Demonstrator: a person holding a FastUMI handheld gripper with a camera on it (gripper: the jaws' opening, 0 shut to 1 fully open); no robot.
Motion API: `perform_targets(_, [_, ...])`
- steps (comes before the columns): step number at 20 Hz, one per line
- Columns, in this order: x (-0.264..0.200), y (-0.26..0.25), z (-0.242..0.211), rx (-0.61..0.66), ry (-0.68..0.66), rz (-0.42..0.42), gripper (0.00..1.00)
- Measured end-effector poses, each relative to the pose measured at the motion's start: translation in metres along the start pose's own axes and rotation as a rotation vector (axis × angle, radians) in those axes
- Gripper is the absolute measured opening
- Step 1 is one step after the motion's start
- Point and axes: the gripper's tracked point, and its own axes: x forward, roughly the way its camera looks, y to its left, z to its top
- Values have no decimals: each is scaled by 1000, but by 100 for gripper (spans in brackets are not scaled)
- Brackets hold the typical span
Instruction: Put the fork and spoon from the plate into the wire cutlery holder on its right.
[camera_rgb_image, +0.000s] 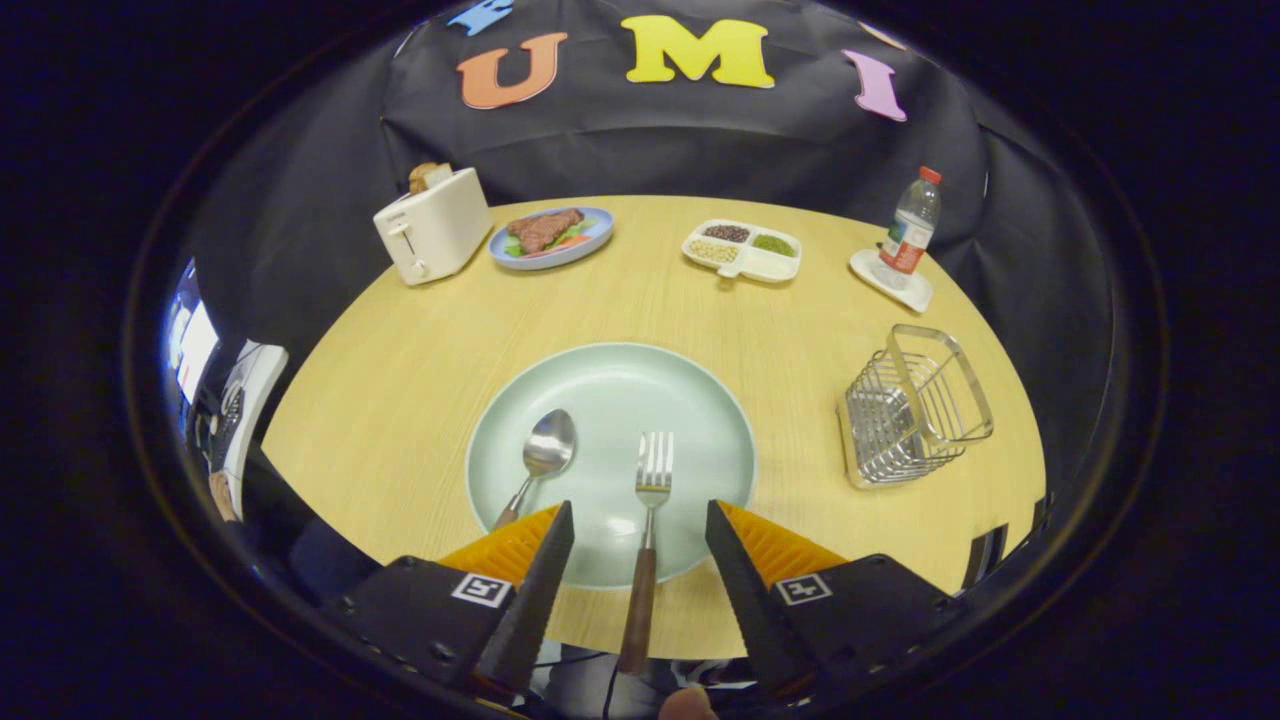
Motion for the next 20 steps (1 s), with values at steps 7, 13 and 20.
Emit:
perform_targets(7, [18, 1, -19, 24, 85, -26, 63])
perform_targets(13, [23, -8, -23, 63, 117, -79, 29])
perform_targets(20, [24, -3, -27, 136, 175, -22, 2])
